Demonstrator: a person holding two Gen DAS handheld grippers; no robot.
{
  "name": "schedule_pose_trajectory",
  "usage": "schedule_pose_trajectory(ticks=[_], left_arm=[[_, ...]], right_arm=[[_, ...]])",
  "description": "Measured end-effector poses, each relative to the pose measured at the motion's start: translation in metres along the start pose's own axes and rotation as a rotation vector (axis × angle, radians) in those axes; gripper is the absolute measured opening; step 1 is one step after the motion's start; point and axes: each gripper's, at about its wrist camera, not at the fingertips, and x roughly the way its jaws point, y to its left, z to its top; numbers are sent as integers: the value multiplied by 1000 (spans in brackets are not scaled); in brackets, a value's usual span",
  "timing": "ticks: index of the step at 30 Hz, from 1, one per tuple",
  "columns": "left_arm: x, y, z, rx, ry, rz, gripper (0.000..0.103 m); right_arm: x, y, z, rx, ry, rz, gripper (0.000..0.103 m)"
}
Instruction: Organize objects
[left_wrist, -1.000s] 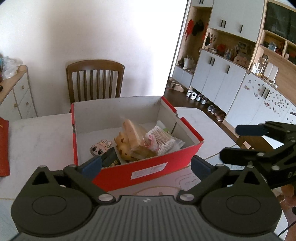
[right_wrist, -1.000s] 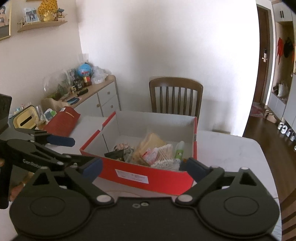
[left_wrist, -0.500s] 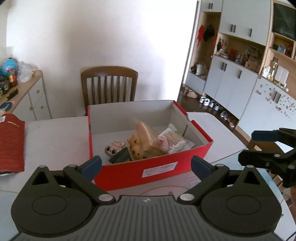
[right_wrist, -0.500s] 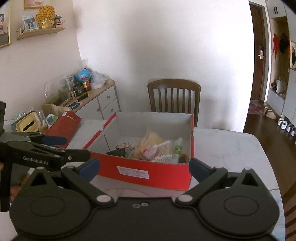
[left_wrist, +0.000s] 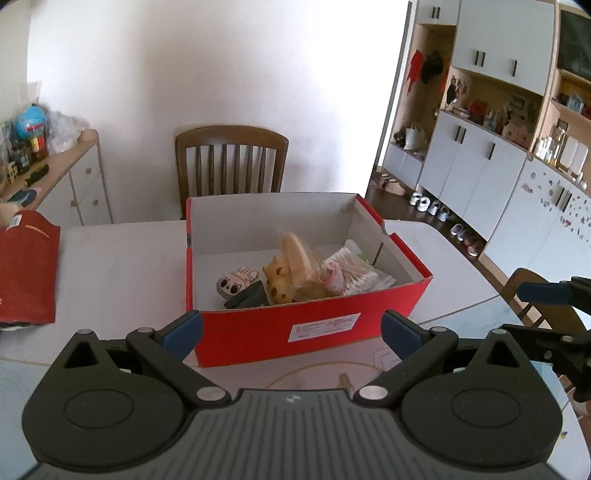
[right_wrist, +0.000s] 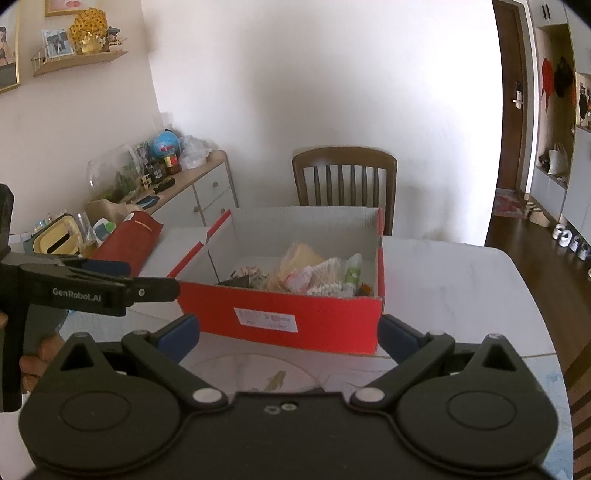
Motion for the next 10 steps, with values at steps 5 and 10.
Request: schedule_pose_trajectory(ticks=[5,10], left_arm=[[-3,-3,0,5,-9,9,103],[-7,-6,-1,18,-13,15,103]], right_arm=[[-6,-1,-5,10,1,2,102],[-12,0,-12,11,7,3,102]])
